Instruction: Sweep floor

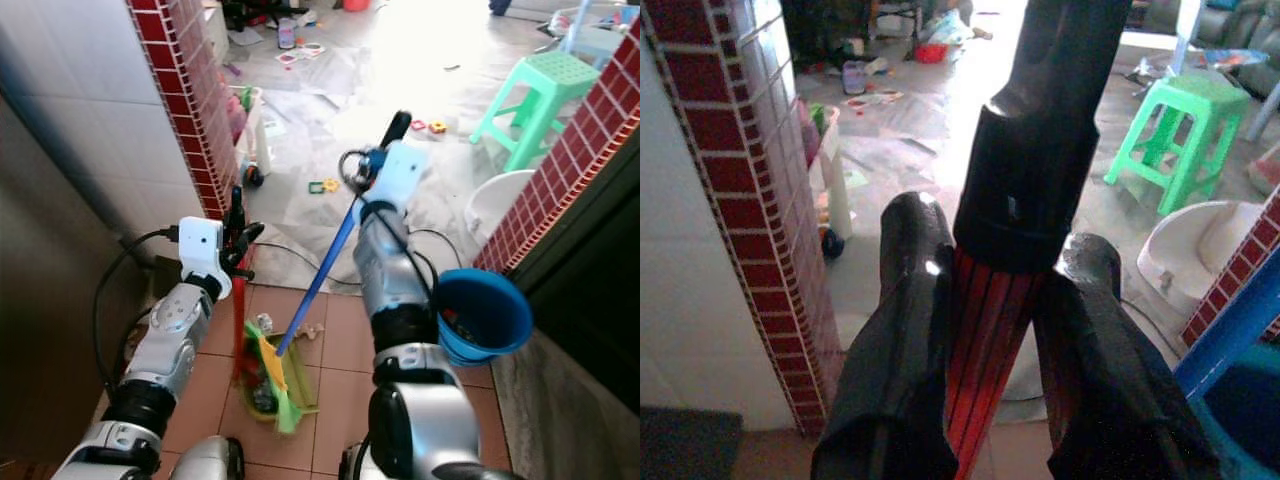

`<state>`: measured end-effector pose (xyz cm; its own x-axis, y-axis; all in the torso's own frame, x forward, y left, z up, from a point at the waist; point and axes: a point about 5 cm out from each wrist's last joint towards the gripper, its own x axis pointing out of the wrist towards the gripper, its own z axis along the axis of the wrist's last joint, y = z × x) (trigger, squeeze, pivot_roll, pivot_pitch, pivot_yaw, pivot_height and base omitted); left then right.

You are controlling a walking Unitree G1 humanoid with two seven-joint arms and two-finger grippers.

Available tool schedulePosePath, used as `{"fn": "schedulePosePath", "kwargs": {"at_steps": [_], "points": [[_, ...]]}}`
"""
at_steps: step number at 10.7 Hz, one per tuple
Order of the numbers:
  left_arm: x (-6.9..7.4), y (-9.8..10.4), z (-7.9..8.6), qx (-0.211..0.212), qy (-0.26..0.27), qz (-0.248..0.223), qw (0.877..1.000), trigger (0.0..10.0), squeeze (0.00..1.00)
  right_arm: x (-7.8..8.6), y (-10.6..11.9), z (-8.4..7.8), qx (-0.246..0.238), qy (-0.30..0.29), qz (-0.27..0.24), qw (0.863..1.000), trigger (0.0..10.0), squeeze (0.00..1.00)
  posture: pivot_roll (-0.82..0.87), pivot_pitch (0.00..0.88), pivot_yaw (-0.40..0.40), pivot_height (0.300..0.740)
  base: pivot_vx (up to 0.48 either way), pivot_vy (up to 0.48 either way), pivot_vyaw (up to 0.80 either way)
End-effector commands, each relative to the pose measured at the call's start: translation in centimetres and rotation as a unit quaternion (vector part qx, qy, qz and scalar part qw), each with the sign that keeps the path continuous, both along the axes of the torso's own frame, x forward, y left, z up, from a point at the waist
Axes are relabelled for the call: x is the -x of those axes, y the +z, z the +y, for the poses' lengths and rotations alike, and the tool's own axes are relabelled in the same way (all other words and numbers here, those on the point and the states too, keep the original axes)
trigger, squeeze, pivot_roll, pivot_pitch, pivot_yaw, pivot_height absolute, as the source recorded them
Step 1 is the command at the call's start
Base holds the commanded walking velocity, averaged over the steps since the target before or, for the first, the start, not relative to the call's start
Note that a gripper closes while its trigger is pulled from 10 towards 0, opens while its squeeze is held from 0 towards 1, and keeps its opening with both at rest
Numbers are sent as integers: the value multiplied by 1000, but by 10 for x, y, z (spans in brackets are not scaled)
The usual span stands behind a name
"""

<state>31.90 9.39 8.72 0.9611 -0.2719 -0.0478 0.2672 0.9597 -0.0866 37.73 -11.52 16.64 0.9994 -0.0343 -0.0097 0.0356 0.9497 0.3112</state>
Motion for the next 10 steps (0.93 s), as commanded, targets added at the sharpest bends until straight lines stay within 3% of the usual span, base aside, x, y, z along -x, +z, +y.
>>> {"fn": "schedulePosePath", "kwargs": {"at_steps": [1, 2, 4, 6, 8, 10], "points": [[7, -13, -17, 55, -19, 44, 997, 10000, 0, -3, 23, 8, -18, 24, -39, 999, 10000, 0, -27, 76, 1, 740, 0, 0, 0], [4, -7, -12, 83, 1, 30, 996, 10000, 0, -2, 31, 14, 44, 72, -79, 993, 10000, 0, -28, 73, -1, 740, 0, 0, 0], [1, 6, -1, 112, 22, 5, 993, 10000, 0, 5, 48, 14, 110, 115, -156, 975, 10000, 0, -28, 66, -3, 740, 0, 0, 0], [0, 17, 5, 128, 25, -21, 991, 10000, 0, 6, 52, 6, 128, 110, -171, 971, 10000, 0, -27, 60, -5, 740, 0, 0, 0], [-1, 20, 13, 93, 50, -34, 994, 10000, 0, 7, 63, 5, 149, 107, -196, 963, 10000, 0, -30, 57, -7, 740, 0, 0, 0], [3, 24, 20, 63, 67, -51, 994, 10000, 0, 4, 69, -1, 114, 96, -196, 969, 10000, 0, -38, 40, -22, 740, 0, 0, 0]]}}
